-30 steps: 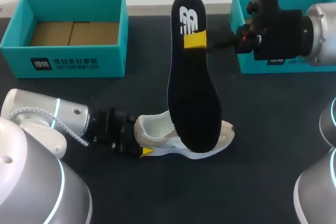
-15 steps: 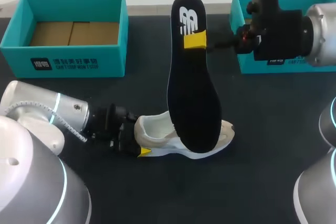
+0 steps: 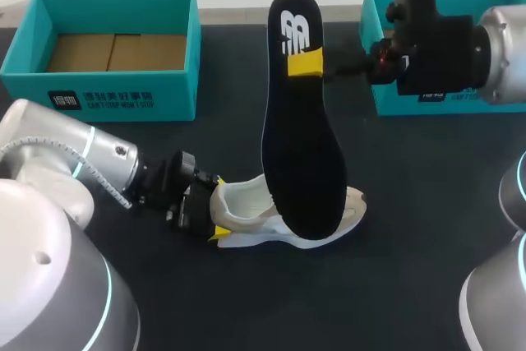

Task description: Take the shoe out of the shoebox, open the shoe tongue, remove and reinsert the insole, then place the shoe into the shoebox

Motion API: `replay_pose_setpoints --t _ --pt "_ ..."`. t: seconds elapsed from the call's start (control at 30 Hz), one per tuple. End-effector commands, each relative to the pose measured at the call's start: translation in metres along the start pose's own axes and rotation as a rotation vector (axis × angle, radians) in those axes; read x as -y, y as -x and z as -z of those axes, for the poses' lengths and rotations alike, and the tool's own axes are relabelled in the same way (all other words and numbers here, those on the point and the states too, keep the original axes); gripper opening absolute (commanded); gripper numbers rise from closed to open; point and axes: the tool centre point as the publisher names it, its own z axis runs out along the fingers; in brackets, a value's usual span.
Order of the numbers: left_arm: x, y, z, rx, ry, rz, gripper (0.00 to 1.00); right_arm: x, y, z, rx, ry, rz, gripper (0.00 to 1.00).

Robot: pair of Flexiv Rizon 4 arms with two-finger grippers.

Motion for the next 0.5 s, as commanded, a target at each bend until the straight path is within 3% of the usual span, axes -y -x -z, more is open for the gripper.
replay_pose_setpoints --t 0.03,0.13,0.23,0.5 --pt "0.0 0.0 -0.001 0.0 0.003 0.0 1.0 -0.001 0.0 -0.003 0.002 0.0 -0.001 0.0" --pt "0.0 0.0 -0.001 0.0 0.003 0.0 1.0 -0.001 0.0 -0.003 0.002 0.0 -0.001 0.0" --pt "0.002 -0.001 0.006 0.007 0.079 -0.01 1.0 -0.001 0.0 -0.003 0.002 0.0 -0.001 0.0" --pt "0.018 -0.003 0.018 0.021 0.19 -0.029 1.0 -0.001 0.0 -0.003 0.002 0.0 -0.001 0.0"
